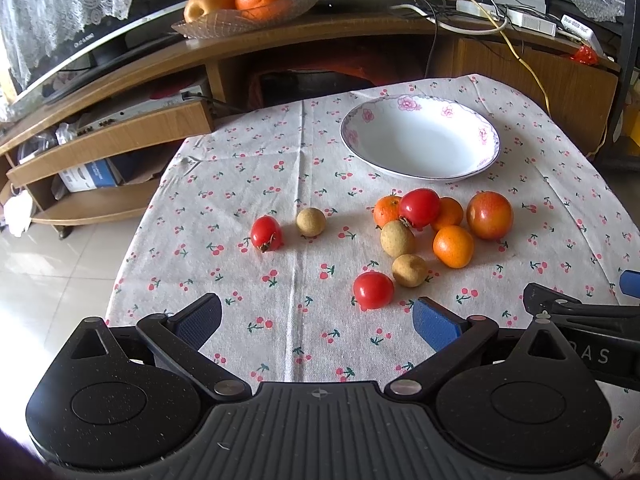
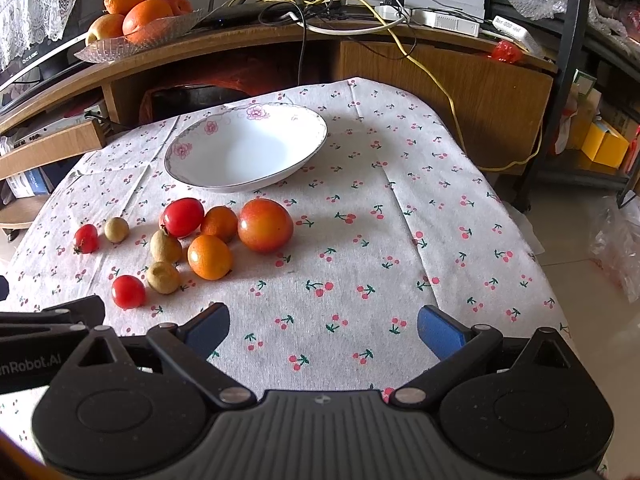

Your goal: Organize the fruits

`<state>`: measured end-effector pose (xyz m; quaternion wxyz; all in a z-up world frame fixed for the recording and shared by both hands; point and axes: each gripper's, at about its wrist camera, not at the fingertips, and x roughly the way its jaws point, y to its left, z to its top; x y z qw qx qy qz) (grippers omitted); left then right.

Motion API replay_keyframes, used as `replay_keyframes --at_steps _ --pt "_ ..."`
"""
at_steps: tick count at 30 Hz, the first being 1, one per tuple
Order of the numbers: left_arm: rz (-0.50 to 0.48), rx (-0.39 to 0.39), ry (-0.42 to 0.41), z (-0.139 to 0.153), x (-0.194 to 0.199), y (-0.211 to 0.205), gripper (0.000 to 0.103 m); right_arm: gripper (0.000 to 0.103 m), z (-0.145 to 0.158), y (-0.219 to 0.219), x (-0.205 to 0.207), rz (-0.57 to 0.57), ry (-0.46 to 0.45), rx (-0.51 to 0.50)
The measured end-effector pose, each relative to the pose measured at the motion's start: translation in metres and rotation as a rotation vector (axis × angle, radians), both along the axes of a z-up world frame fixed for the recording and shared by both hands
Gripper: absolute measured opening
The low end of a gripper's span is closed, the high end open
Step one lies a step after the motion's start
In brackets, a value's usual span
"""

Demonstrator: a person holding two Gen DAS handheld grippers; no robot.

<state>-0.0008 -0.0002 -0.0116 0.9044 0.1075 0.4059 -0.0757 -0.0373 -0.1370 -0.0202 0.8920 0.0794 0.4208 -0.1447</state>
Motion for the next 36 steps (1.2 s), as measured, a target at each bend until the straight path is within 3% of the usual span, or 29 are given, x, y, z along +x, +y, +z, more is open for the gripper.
replay_keyframes --at_steps 28,36 --pt "-0.006 0.004 -0.003 -0.0006 -0.0002 0.0003 0.103 0.101 -0.0018 0.0011 0.0008 0.002 0.001 0.001" --pt "-0.031 0.021 -0.012 -0.004 -0.0001 0.0076 0.103 0.101 -0.0045 0.0085 0.0036 0.053 -0.011 -0.017"
